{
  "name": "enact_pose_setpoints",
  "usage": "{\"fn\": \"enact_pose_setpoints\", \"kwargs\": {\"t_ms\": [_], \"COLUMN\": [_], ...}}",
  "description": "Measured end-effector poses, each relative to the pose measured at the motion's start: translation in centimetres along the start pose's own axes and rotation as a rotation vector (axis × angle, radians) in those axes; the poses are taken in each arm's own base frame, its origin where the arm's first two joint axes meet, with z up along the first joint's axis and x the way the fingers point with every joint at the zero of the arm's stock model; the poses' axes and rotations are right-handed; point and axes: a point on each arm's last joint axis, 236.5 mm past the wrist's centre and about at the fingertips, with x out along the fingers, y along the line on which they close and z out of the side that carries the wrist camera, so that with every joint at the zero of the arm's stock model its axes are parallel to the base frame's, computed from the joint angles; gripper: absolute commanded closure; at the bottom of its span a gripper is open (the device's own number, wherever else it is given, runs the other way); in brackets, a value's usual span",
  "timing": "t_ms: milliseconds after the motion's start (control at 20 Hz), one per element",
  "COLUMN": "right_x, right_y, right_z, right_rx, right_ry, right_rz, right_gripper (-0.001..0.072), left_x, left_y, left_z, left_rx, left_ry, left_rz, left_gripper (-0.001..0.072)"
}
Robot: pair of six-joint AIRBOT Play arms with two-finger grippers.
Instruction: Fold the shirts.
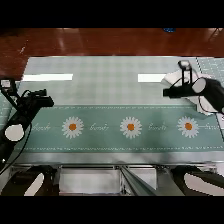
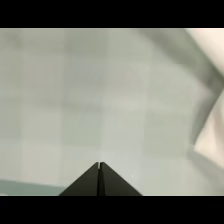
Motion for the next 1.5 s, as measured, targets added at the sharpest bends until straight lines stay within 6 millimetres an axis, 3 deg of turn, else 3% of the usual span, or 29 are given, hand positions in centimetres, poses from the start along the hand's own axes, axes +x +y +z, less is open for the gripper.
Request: {"fn": "enact_pose_setpoints", "kwargs": {"t_ms": [100, 150, 350, 450, 500, 600, 750, 800, 1000, 1050, 1150, 1250, 1300, 1350, 1400, 1500], "right_x": [-2.6, -4.3, -13.7, -18.3, -20.5, -23.1, -24.6, -24.3, -20.2, -18.7, -15.9, -13.5, -12.7, -12.1, -11.8, -11.8], "right_y": [0.3, 0.4, 0.1, 0.0, -0.1, -0.1, 0.1, 0.1, 0.7, 0.9, 1.2, 1.1, 1.0, 0.7, 0.1, -1.9], "right_z": [4.3, 6.4, 12.8, 13.7, 13.7, 12.3, 9.0, 7.8, 2.2, 0.7, -2.0, -4.1, -4.6, -4.8, -4.6, -3.2], "right_rx": [-0.002, -0.009, -0.082, -0.121, -0.135, -0.154, -0.181, -0.181, -0.154, -0.143, -0.120, -0.092, -0.082, -0.068, -0.057, -0.043], "right_ry": [-0.121, -0.187, -0.449, -0.531, -0.557, -0.550, -0.461, -0.422, -0.237, -0.195, -0.124, -0.085, -0.083, -0.093, -0.104, -0.151], "right_rz": [0.004, -0.001, -0.066, -0.108, -0.125, -0.144, -0.150, -0.145, -0.087, -0.066, -0.037, -0.025, -0.028, -0.038, -0.060, -0.143], "right_gripper": [0.0692, 0.0692, 0.0692, 0.0691, 0.0692, 0.0691, 0.0691, 0.0691, 0.0684, 0.0598, 0.0293, 0.0294, 0.0294, 0.0296, 0.0303, 0.0303], "left_x": [-0.2, -0.5, -3.5, -5.9, -7.1, -8.5, -8.6, -8.3, -6.8, -6.5, -5.8, -5.1, -4.7, -4.4, -4.1, -3.4], "left_y": [0.1, 0.1, -0.3, -0.8, -1.1, -2.1, -4.3, -5.2, -7.8, -8.2, -8.7, -8.8, -8.8, -8.8, -8.7, -8.6], "left_z": [2.1, 4.1, 14.7, 19.0, 20.5, 21.6, 19.3, 17.8, 10.4, 8.5, 4.8, 1.4, 0.2, -1.1, -2.1, -3.9], "left_rx": [0.000, 0.001, -0.004, -0.004, -0.006, -0.027, -0.024, -0.019, 0.003, 0.003, -0.012, -0.047, -0.062, -0.077, -0.086, -0.104], "left_ry": [-0.052, -0.102, -0.344, -0.443, -0.476, -0.483, -0.356, -0.287, 0.011, 0.074, 0.195, 0.298, 0.335, 0.374, 0.406, 0.461], "left_rz": [0.007, 0.011, 0.012, 0.000, -0.010, -0.052, -0.144, -0.177, -0.287, -0.305, -0.328, -0.333, -0.331, -0.328, -0.326, -0.318], "left_gripper": [0.0690, 0.0690, 0.0690, 0.0655, 0.0565, 0.0528, 0.0502, 0.0422, 0.0422, 0.0422, 0.0422, 0.0421, 0.0420, 0.0365, 0.0205, 0.0204]}}
